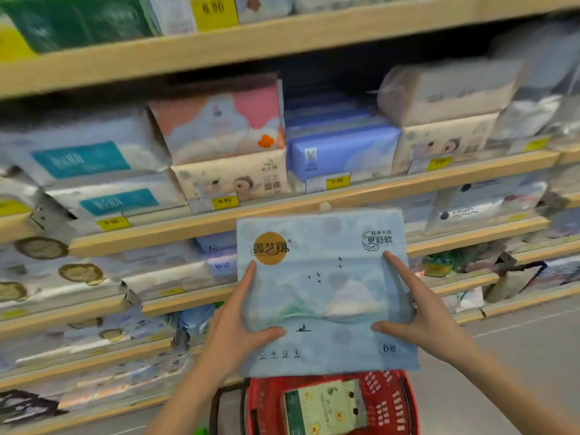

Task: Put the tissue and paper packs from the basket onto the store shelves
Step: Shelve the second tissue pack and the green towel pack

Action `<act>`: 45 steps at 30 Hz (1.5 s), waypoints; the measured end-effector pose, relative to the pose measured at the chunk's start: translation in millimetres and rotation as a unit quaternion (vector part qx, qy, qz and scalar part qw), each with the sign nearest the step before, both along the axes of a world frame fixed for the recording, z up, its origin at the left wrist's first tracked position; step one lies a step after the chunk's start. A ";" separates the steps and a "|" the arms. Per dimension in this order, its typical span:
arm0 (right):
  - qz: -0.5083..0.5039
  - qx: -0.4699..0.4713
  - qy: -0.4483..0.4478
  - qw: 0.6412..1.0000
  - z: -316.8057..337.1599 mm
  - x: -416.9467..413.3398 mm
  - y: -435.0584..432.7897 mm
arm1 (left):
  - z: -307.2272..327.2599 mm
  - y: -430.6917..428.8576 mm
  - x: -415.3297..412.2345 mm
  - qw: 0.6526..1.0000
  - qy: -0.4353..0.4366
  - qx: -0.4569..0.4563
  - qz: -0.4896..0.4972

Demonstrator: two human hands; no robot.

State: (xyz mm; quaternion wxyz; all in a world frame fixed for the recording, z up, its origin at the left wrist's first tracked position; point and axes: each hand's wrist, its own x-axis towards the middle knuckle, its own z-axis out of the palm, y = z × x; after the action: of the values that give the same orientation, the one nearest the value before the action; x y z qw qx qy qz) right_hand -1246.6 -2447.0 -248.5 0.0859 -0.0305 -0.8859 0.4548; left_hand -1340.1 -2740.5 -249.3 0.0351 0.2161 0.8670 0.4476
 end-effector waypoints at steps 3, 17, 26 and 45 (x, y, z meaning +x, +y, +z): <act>-0.006 0.009 0.047 0.999 52.7 7.6 2.9 | 52.3 3.3 3.2 0.999 0.042 0.015 -0.003; 0.009 0.076 0.246 0.966 258.0 18.7 36.0 | 260.6 36.4 25.0 0.959 0.276 0.064 0.028; 0.048 0.127 0.329 0.934 343.1 20.9 95.2 | 342.8 88.1 53.7 0.927 0.362 0.074 0.066; 0.103 0.164 0.493 0.848 489.1 -42.1 104.8 | 478.7 100.0 39.1 0.848 0.506 0.086 0.129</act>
State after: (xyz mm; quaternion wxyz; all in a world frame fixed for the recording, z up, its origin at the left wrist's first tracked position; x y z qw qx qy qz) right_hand -1288.8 -2342.2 240.6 0.4683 0.3036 -0.7865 0.2643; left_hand -1301.1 -2640.5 229.4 -0.4858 0.3007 0.7428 0.3491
